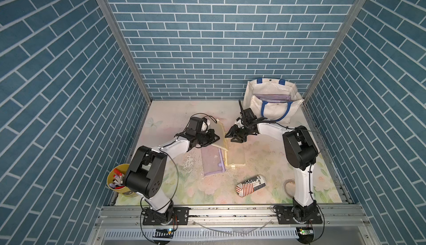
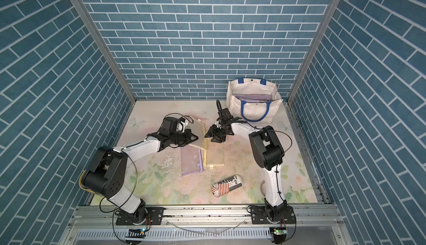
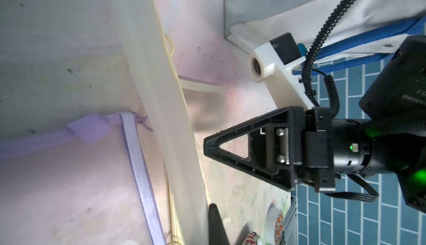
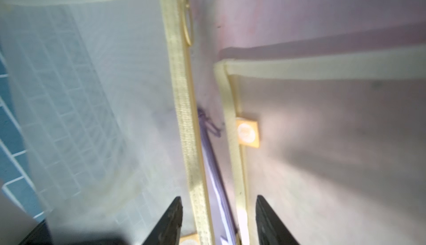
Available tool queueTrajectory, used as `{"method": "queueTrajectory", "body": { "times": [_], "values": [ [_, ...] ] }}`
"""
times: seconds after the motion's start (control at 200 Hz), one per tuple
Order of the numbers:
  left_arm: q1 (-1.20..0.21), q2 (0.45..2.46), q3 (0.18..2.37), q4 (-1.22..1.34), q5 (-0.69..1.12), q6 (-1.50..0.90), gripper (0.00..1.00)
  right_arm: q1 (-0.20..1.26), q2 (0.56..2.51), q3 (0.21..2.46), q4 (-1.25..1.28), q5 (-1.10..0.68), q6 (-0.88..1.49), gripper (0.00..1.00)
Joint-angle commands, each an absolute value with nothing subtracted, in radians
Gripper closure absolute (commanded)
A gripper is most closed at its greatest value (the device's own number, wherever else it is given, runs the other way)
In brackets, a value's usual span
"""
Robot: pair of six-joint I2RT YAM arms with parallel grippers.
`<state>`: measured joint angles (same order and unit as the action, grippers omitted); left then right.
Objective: Put the pencil pouch into the canvas bag
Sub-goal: Pick up the pencil pouch.
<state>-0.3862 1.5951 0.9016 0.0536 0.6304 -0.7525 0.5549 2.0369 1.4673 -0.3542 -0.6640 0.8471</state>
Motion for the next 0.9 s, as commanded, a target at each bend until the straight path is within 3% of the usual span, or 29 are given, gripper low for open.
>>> {"method": "queueTrajectory", "body": {
  "times": [0.0, 0.22, 0.445, 0.72, 0.895],
  "values": [
    [-0.381, 1.524, 0.892, 0.108, 0.713, -0.72, 1.0, 0.545, 1.927, 1.44, -0.282, -0.743, 0.911, 0.46],
    [-0.382, 1.404, 0.937, 0.061, 0.766, -0.641, 1.0, 0.514, 1.862, 1.325, 0.139, -0.8, 1.305, 0.45],
    [-0.381, 1.362, 0.916, 0.161, 0.838, -0.689, 1.0, 0.517, 1.867, 1.397, 0.169, -0.804, 1.359, 0.44],
    [-0.372, 1.364, 0.867, 0.296, 0.859, -0.779, 1.0, 0.525, 1.908, 1.396, 0.435, -0.88, 1.482, 0.44],
    [-0.347, 1.386, 0.829, 0.413, 0.859, -0.862, 1.0, 0.526, 1.899, 1.379, 0.501, -0.887, 1.5, 0.49]
  ]
}}
